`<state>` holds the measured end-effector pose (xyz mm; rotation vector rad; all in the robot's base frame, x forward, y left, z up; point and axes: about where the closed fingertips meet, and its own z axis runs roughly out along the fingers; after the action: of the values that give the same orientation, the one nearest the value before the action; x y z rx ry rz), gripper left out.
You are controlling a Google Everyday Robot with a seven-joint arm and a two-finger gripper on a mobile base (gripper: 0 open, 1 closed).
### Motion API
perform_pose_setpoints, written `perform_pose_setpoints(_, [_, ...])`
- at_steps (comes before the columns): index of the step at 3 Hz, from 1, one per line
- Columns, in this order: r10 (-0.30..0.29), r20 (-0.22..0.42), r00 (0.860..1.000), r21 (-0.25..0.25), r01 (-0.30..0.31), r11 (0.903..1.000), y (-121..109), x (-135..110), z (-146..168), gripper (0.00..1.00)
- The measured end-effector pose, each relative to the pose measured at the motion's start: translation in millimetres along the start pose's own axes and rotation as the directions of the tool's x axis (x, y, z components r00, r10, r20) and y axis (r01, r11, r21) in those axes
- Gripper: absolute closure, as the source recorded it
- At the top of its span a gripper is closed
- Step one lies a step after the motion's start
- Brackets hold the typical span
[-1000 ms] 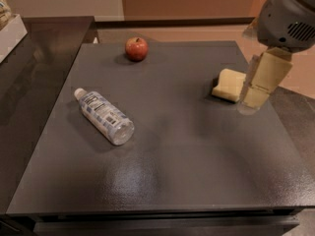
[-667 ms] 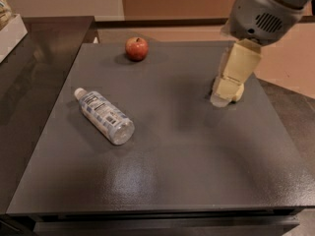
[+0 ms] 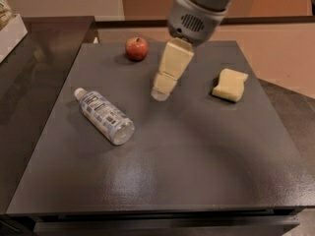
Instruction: Pick blue plastic bottle
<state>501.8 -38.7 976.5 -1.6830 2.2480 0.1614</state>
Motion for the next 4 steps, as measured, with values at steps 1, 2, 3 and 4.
perform_pose_setpoints(1, [0.030,-0.034,0.999,-0.017,-0.030,0.9994,1,-38,28,0.00])
perform_pose_setpoints(2, [0.053,-0.069,0.996,-0.044,-0.056,0.9975,1,-69,53,0.00])
perform_pose_setpoints(3, [0.076,-0.101,0.992,-0.087,-0.084,0.9926,3,-101,75,0.00])
perform_pose_setpoints(4, [0.136,-0.148,0.980,-0.100,-0.151,0.9834,6,-119,93,0.00])
